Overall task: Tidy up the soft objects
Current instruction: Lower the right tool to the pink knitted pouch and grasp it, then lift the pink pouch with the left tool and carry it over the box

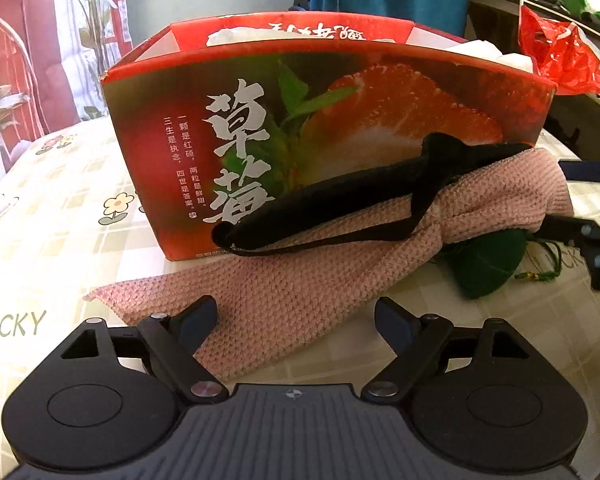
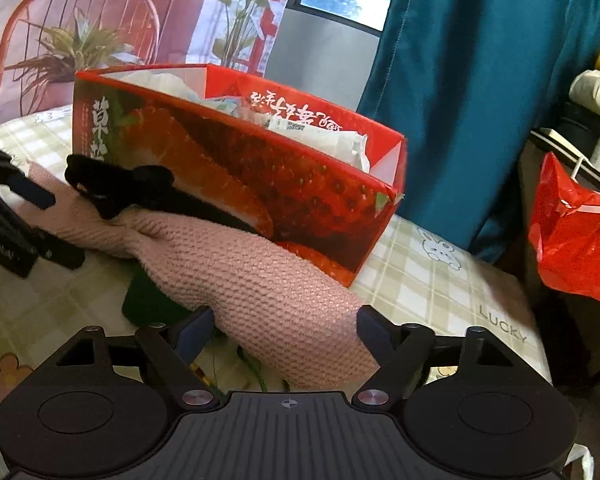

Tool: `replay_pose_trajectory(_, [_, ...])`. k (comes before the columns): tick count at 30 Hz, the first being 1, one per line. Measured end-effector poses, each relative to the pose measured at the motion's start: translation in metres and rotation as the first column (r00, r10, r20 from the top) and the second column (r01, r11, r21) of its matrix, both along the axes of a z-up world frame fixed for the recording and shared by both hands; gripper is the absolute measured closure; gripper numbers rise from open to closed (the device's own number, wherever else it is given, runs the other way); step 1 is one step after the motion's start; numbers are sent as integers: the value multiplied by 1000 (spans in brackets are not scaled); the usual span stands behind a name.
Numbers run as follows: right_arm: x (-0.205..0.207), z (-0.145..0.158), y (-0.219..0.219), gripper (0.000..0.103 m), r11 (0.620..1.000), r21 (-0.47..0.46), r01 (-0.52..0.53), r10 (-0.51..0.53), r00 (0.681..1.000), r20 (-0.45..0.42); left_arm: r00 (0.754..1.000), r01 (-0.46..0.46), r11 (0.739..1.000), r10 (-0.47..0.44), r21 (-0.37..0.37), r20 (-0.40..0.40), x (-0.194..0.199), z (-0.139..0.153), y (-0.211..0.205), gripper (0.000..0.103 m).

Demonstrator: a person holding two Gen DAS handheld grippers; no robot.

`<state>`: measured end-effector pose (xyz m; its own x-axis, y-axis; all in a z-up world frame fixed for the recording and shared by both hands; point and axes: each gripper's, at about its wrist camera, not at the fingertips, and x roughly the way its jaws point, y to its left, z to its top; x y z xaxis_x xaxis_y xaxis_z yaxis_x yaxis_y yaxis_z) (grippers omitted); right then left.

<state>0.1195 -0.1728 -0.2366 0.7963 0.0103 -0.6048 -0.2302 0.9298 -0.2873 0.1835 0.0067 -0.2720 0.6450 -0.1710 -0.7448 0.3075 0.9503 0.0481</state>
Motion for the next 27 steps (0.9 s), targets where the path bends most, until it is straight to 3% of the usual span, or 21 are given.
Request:
replay_pose_trajectory(6, [4,10,-6,68,978,188,87,-80,996,-41,1000,-14,1000,14,15,6,3,-3,-2,16])
replay_pose_trajectory(11, [2,13,-4,80,967,234,100,-90,995,-52,1000,-27,999,26,29,12,2,-3,-6,19])
replay_pose_trajectory(13, [4,14,-4,79,966,236,106,-97,994,-52,999,-40,999,40,26,16,2,-1,-7,28])
replay_pose_trajectory(15, [6,14,-2,77,969,223,105,-97,994,-49,998,-52,999,52,17,20,3,1,-5,47])
replay_pose_trajectory(16, [5,13,-2,77,971,215,104,-96,994,-46,998,-56,998,56,15,19,1,3,-4,52])
replay_pose_trajectory(18, [7,12,-1,78,972,213,99,-91,995,-47,998,-63,998,63,-5,8,1,6,-2,74])
replay_pose_trajectory(20, [7,12,-2,83,968,231,101,-91,994,-53,997,-79,996,79,-45,-13,1,9,3,83])
replay_pose_trajectory(22, [6,14,-3,96,960,259,102,-91,994,-54,994,-112,991,111,-78,-22,-2,11,8,85])
replay_pose_trajectory(27, [-6,25,-3,97,938,336,80,-71,997,-40,982,-186,971,186,-151,-18,-20,21,19,87])
